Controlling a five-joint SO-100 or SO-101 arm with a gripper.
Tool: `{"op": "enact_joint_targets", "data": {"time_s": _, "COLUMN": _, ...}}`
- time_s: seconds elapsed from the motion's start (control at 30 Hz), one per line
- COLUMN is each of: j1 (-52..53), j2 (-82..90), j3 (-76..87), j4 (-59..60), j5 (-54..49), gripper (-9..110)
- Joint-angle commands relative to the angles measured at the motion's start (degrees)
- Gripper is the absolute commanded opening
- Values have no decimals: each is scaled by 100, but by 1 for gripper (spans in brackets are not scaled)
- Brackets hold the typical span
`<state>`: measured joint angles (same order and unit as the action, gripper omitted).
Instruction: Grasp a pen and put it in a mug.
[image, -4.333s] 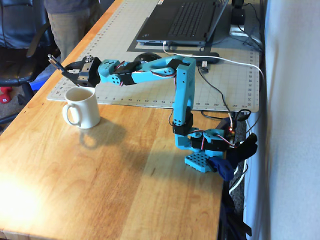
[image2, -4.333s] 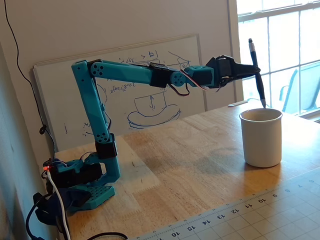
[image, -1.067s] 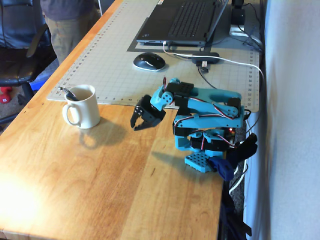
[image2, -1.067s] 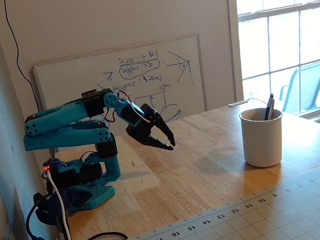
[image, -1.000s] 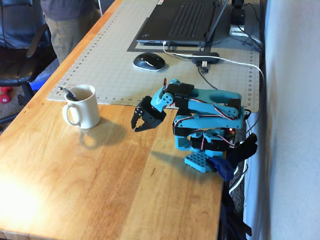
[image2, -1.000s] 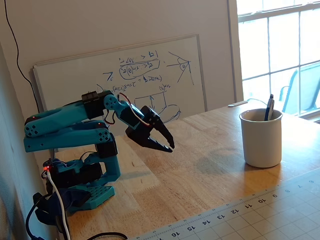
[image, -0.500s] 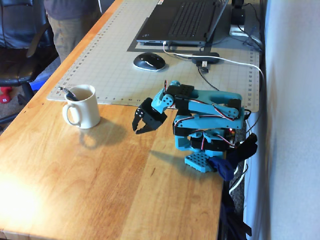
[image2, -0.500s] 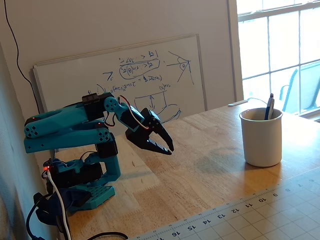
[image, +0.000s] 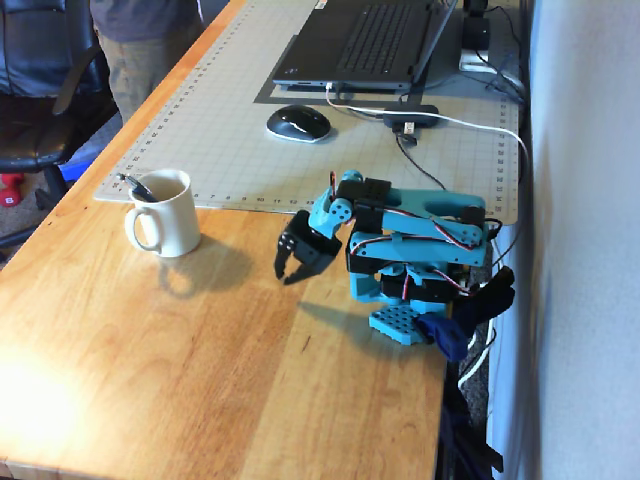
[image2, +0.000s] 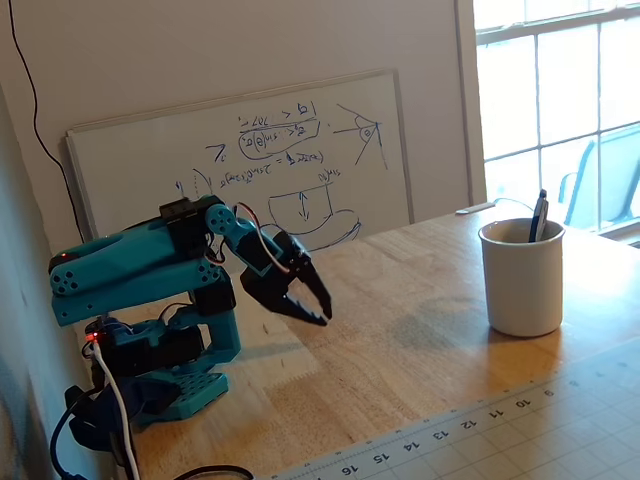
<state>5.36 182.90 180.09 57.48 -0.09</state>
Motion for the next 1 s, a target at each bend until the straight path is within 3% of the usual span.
{"op": "enact_joint_targets", "data": {"time_s": 0.0, "j1": -44, "j2": 281, "j3": -26, "j4": 229, "j5": -26, "gripper": 1}}
{"op": "enact_joint_targets", "data": {"time_s": 0.2, "j1": -44, "j2": 510, "j3": -18, "j4": 721, "j5": -26, "gripper": 1}}
{"op": "enact_joint_targets", "data": {"time_s": 0.97, "j1": -26, "j2": 562, "j3": -18, "j4": 773, "j5": -9, "gripper": 2}}
